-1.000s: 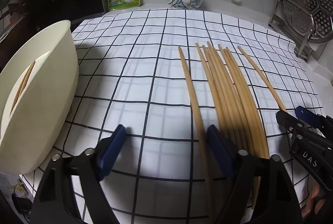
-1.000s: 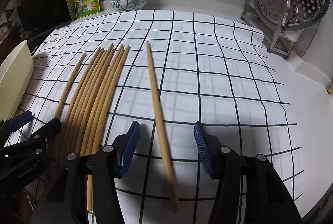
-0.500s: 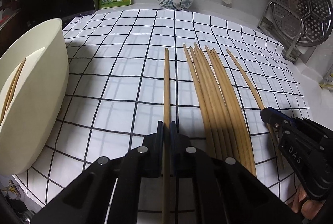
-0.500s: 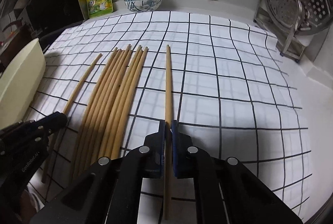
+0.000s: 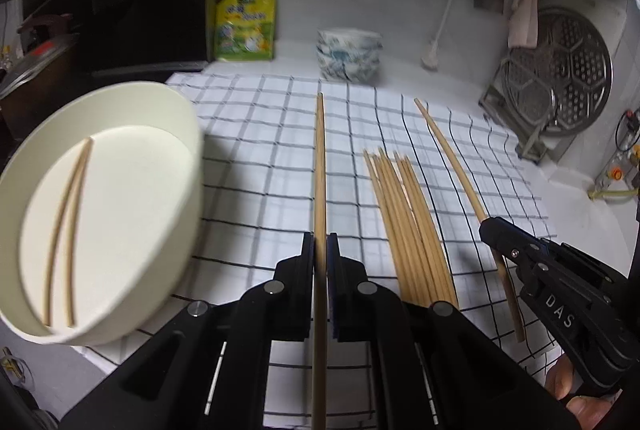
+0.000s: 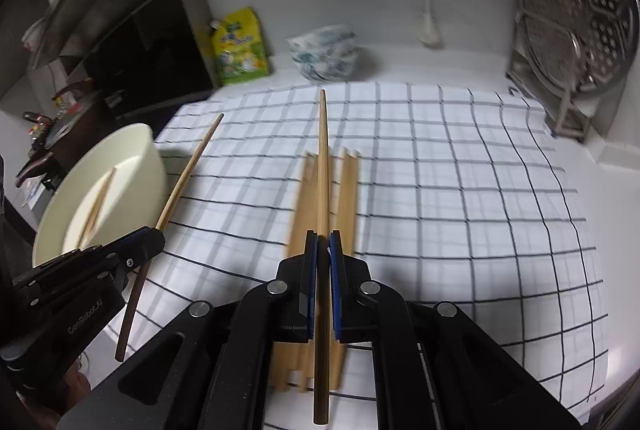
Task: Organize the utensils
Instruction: 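Lower both held chopsticks into the cream basin and open both tools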
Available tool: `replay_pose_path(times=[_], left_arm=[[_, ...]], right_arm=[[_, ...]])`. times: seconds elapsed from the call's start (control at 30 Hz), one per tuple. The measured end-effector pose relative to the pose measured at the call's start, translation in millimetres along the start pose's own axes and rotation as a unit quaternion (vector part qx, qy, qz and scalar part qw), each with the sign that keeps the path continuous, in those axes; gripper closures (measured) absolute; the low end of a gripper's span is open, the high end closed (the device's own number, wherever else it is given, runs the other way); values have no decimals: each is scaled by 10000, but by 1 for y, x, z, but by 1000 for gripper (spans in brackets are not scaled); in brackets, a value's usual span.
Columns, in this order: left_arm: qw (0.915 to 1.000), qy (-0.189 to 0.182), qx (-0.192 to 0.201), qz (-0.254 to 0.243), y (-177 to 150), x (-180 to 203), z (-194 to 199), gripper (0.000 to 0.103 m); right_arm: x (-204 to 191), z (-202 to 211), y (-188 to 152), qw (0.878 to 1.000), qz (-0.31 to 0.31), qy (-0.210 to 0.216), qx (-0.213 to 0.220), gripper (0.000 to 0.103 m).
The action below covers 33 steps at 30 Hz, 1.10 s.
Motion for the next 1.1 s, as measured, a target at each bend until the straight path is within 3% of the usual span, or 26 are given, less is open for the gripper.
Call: replay_pose_path(times=[0.3,0.57,0.8,1.1], left_arm=[[9954,677,499,462,23,-106,51,96],[9851,1424,439,861,26,-205,52,96],[9844,1453,137,986,23,-236,29,96],[9840,1459,-206,1001,12,-243,10,95]], right_arm=[[-108,-18,26,9959,507,740,102,97],[-205,-69,30,9852,971,1382,-297,97],[-249,-107,25,9785,1199,1494,-767,97],[-249,-127,16,9774,1158,1432,-1034,97]])
Point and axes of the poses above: each gripper's, at about its wrist camera, not at the fingertips, and z roughly against the way its jaws point, x to its right, y to its top, the point moved 4 cm from there along -z, roughly the way its jaws point, and after that the axes turned 4 degrees about x, right-handed, at the moved point
